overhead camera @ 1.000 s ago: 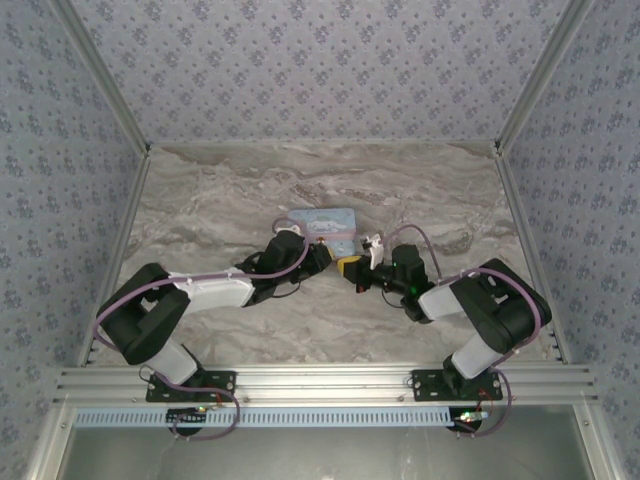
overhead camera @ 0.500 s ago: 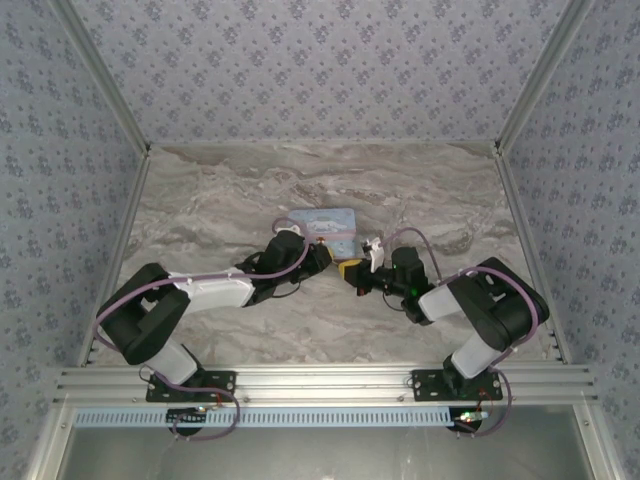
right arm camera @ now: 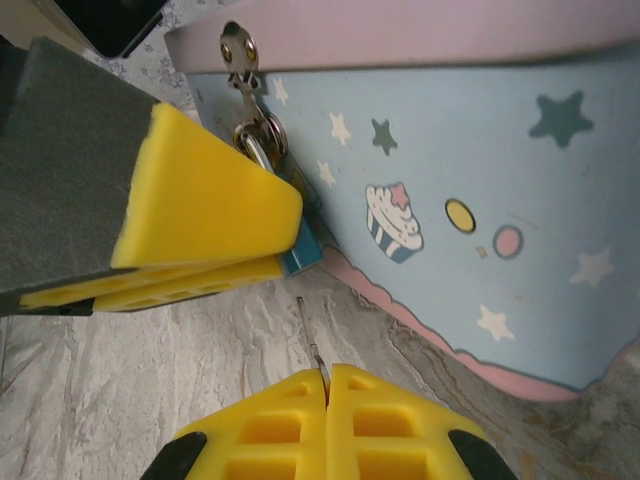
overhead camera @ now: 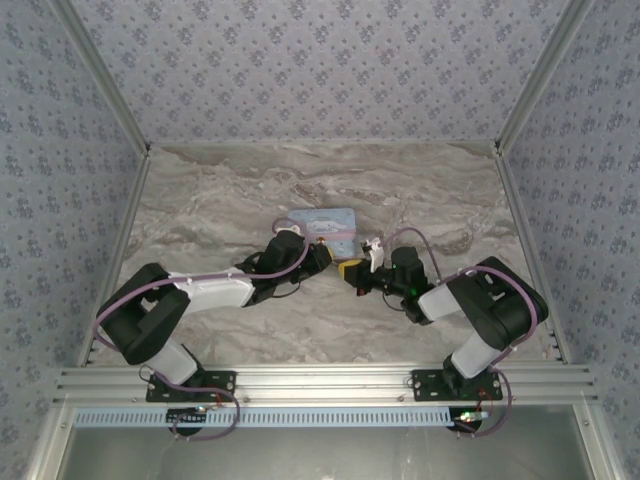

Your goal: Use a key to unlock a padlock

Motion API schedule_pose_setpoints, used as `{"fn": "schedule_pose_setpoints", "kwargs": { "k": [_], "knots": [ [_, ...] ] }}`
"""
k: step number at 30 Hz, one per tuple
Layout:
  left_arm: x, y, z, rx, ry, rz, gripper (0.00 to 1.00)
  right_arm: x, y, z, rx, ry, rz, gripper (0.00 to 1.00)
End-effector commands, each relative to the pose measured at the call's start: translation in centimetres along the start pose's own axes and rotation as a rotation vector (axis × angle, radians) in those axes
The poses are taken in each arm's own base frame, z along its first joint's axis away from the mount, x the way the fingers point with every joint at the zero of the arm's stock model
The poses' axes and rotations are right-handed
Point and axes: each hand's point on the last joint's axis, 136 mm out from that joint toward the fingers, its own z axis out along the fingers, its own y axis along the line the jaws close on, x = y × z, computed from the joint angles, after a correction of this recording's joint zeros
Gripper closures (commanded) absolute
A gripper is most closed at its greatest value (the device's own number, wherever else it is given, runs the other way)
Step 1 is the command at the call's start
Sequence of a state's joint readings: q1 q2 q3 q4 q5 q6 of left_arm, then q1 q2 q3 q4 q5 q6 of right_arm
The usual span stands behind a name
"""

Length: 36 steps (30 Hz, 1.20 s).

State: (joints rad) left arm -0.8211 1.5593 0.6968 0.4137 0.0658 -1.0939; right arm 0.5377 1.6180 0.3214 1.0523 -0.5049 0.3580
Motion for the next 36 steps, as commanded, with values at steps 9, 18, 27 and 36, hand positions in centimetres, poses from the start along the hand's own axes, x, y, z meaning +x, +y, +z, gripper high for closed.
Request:
{"fn": "schedule_pose_setpoints", "kwargs": {
  "k": [9, 18, 27, 36],
  "knots": [
    [-1.1, -3.0, -0.8, 0.092, -0.040, 0.014, 0.84, -1.9, 1.0, 0.9, -0.054, -0.051, -0.026, 1.00],
    [-1.0, -2.8, -0.7, 0.088, -0.038, 0.012, 0.84, -2.0, 1.1, 0.6, -0.055, -0.058, -0.028, 1.00],
    [-1.0, -3.0, -0.8, 0.096, -0.037, 0.008, 0.84, -2.2, 1.1, 0.5, -0.050, -0.066, -0.031, 1.00],
    [-1.0, -3.7, -0.9, 0.124, -0.031, -0.012, 0.84, -2.5, 1.1, 0.4, -0.047, -0.076, -0.037, 1.00]
  ]
}}
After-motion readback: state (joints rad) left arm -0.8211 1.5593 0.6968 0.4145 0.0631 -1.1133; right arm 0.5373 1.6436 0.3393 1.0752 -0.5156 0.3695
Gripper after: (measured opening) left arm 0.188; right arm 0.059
